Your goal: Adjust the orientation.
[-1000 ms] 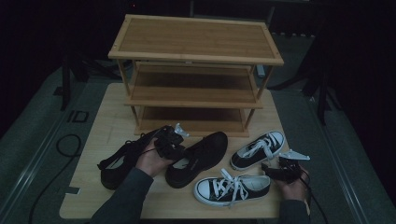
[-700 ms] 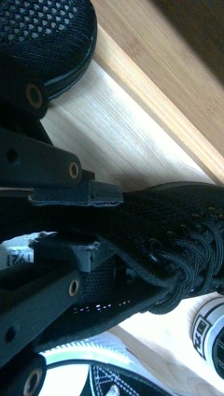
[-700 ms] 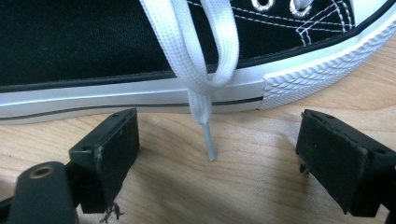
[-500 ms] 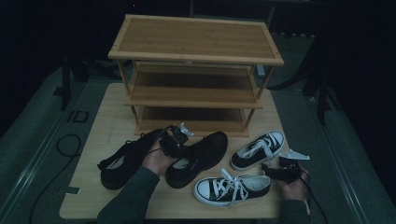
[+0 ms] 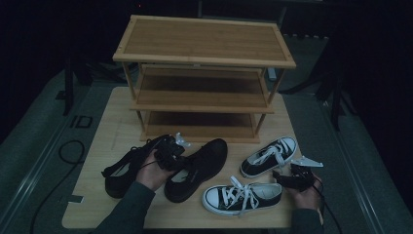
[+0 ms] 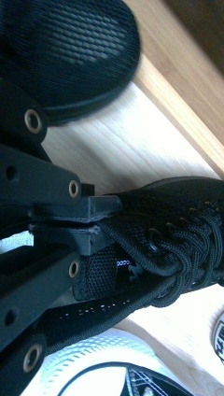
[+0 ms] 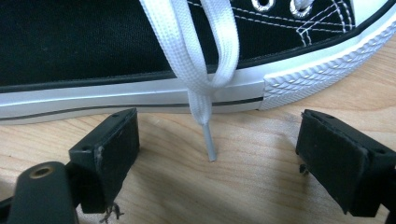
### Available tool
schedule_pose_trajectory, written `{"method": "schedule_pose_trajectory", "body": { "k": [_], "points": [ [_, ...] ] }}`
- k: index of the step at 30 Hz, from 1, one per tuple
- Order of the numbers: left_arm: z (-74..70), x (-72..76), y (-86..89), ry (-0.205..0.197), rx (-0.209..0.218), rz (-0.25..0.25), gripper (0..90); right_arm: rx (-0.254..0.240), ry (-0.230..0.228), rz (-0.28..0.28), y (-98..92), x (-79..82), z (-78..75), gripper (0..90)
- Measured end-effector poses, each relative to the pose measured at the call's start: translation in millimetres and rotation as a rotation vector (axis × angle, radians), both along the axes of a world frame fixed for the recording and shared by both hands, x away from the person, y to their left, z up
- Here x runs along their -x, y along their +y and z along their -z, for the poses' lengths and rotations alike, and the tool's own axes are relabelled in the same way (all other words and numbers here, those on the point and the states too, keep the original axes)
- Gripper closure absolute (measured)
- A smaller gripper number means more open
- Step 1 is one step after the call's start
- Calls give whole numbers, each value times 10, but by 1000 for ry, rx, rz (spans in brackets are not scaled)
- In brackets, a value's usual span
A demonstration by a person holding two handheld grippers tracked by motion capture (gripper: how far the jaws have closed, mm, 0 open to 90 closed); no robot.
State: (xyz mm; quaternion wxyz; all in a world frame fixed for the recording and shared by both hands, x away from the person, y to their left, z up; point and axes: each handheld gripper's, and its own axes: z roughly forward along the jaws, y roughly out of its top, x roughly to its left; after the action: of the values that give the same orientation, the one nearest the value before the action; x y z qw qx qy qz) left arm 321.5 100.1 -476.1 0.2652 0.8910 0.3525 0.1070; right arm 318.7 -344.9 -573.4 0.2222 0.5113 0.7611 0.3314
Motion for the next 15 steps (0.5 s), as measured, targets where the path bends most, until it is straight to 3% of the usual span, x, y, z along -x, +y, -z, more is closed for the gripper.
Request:
{"method": "schedule_pose_trajectory", "body": {
  "k": [5,15],
  "points": [
    [9,79,141,-6,11,-35,871,0,0,0,0,0,0,133],
    [13,181,307,-8,13,-58,871,0,0,0,0,0,0,134]
  ]
}}
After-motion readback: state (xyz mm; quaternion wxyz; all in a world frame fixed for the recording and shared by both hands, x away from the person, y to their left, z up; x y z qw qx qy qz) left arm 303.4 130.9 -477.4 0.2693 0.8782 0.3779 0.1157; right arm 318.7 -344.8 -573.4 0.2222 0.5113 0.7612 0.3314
